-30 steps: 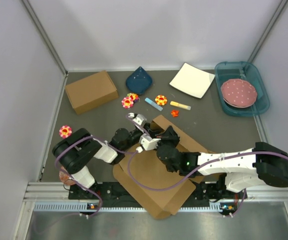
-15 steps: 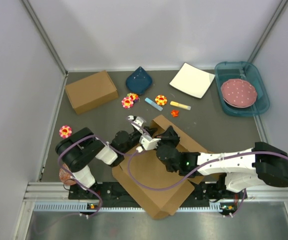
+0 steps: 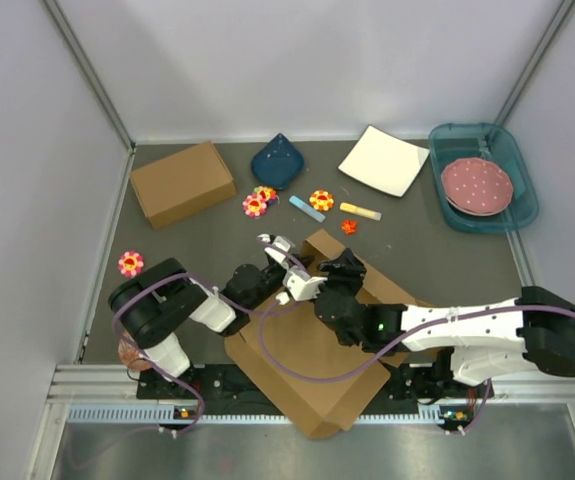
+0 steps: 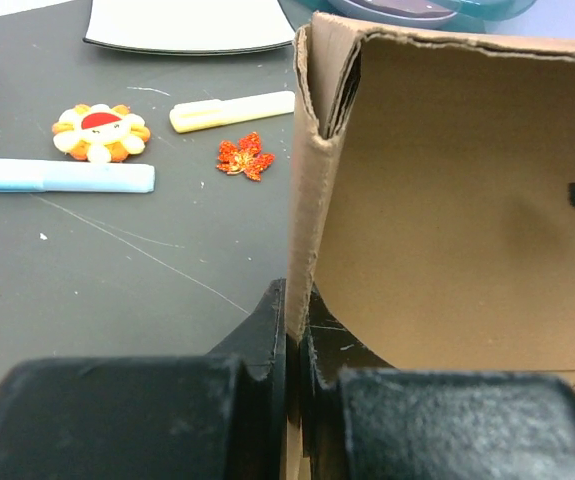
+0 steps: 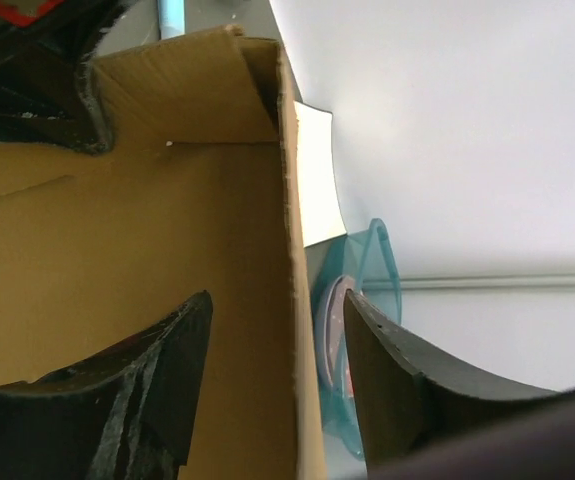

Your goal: Fold the paper box

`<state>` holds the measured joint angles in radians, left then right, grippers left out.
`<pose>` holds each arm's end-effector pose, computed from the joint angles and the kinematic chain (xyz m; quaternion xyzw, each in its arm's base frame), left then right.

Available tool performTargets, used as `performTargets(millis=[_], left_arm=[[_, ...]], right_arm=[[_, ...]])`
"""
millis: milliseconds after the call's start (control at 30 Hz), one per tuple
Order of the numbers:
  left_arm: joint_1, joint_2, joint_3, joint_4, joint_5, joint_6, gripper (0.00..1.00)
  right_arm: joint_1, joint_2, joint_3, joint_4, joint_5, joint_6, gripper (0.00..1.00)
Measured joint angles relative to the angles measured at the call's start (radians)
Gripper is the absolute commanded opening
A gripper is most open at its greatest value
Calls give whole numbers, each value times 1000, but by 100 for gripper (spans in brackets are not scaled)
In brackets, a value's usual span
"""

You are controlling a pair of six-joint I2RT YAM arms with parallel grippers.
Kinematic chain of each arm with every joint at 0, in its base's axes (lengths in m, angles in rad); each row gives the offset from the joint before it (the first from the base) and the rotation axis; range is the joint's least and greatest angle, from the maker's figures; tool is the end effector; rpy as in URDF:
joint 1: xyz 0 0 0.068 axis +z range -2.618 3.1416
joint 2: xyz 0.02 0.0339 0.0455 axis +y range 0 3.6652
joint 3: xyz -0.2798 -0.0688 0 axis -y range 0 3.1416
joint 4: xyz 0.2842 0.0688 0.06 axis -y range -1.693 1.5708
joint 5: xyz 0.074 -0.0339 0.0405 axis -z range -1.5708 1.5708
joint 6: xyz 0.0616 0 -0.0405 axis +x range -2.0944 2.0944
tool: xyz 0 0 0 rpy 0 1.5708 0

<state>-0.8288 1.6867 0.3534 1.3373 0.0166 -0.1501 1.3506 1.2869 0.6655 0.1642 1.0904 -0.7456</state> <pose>0.2108 -0.2315 0.1299 0.2404 0.6635 -0.3383 0.6226 0.1187 0.2804 0.2202 -0.4921 0.5998 -0.2857 0.5625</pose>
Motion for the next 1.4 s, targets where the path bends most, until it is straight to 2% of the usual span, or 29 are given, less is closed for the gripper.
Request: performTargets(millis=[167, 500, 633, 833, 967, 1200, 1400], left_arm=[[-4, -15, -8, -13, -34, 0, 0], [-5, -61, -33, -29, -93, 0, 0], [-8, -93, -38, -29, -143, 2, 0], [-8, -79, -40, -29, -245, 48, 0], [-10, -45, -34, -20, -307, 83, 0], [-43, 9, 2, 11, -428, 119, 0], [-73, 15, -3, 24, -510, 124, 0]], right_arm=[[15, -78, 35, -93, -13, 65, 65], [40, -270, 56, -232, -46, 181, 66], [48, -378, 56, -277, -104, 262, 67], [28, -511, 98, -251, -243, 434, 66], [-84, -487, 182, -234, -375, 586, 64], [-449, -341, 236, -237, -729, 911, 56], [-502, -267, 226, -278, -866, 1004, 57]])
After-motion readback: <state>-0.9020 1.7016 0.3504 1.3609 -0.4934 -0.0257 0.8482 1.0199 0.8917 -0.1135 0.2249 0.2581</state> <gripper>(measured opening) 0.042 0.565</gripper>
